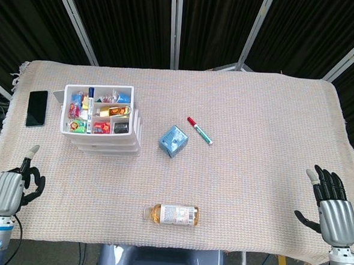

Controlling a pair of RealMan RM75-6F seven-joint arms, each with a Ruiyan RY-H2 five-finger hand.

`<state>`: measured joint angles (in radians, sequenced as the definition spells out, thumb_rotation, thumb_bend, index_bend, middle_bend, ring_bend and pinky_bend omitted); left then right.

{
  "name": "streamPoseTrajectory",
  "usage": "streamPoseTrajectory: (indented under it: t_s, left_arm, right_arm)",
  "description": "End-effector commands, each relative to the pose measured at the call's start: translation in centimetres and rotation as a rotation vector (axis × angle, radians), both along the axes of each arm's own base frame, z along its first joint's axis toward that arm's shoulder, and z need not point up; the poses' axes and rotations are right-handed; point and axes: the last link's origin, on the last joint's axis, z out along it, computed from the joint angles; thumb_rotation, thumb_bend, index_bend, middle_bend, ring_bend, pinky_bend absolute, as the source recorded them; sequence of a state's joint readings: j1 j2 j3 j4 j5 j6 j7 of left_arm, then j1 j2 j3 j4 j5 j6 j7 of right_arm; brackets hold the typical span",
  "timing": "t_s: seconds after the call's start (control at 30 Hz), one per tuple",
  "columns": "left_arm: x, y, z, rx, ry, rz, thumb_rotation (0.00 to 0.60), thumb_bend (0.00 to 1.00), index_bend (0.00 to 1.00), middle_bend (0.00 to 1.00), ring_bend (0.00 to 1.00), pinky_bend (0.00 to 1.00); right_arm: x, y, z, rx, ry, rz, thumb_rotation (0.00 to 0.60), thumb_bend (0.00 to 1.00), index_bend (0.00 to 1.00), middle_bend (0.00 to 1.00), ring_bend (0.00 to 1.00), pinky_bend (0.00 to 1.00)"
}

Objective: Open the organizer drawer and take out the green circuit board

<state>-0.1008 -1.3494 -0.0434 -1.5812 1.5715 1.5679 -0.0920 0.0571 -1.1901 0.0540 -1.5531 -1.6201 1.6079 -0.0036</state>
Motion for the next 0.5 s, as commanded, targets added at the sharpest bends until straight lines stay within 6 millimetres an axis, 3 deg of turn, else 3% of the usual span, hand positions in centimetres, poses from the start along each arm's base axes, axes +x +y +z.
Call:
streamPoseTrajectory:
  t_s: [0.03, 0.23, 0.5]
  left_arm:
    - [1.2, 1.0, -2.1, -0.17, -0.203, 0.01, 0.6, 0.57, 0.0, 0.76, 0.81, 0.72]
    - [2.3, 2.5, -3.8, -0.383, -0.444, 0.044, 0.6, 0.57, 0.0, 0.76, 0.82, 0.73]
    - [3.5, 4.3, -5.3, -0.479, -0.534, 0.014, 0.6, 0.57, 0.0, 0.76, 0.82, 0.73]
  right_arm:
    - [0.0, 0.1, -0.1, 0.006, 0.001, 0.0, 0.6, 0.03, 0.08, 0.0, 0.0, 0.0]
    - [0.2, 0.1, 0.1, -0.013, 0.013, 0.003, 0.6, 0.03, 0.08, 0.0, 0.0, 0.0]
    - [0.2, 0.1, 0.0, -0.001, 0.009, 0.001, 0.6, 0.03, 0.09, 0.0, 0.0, 0.0]
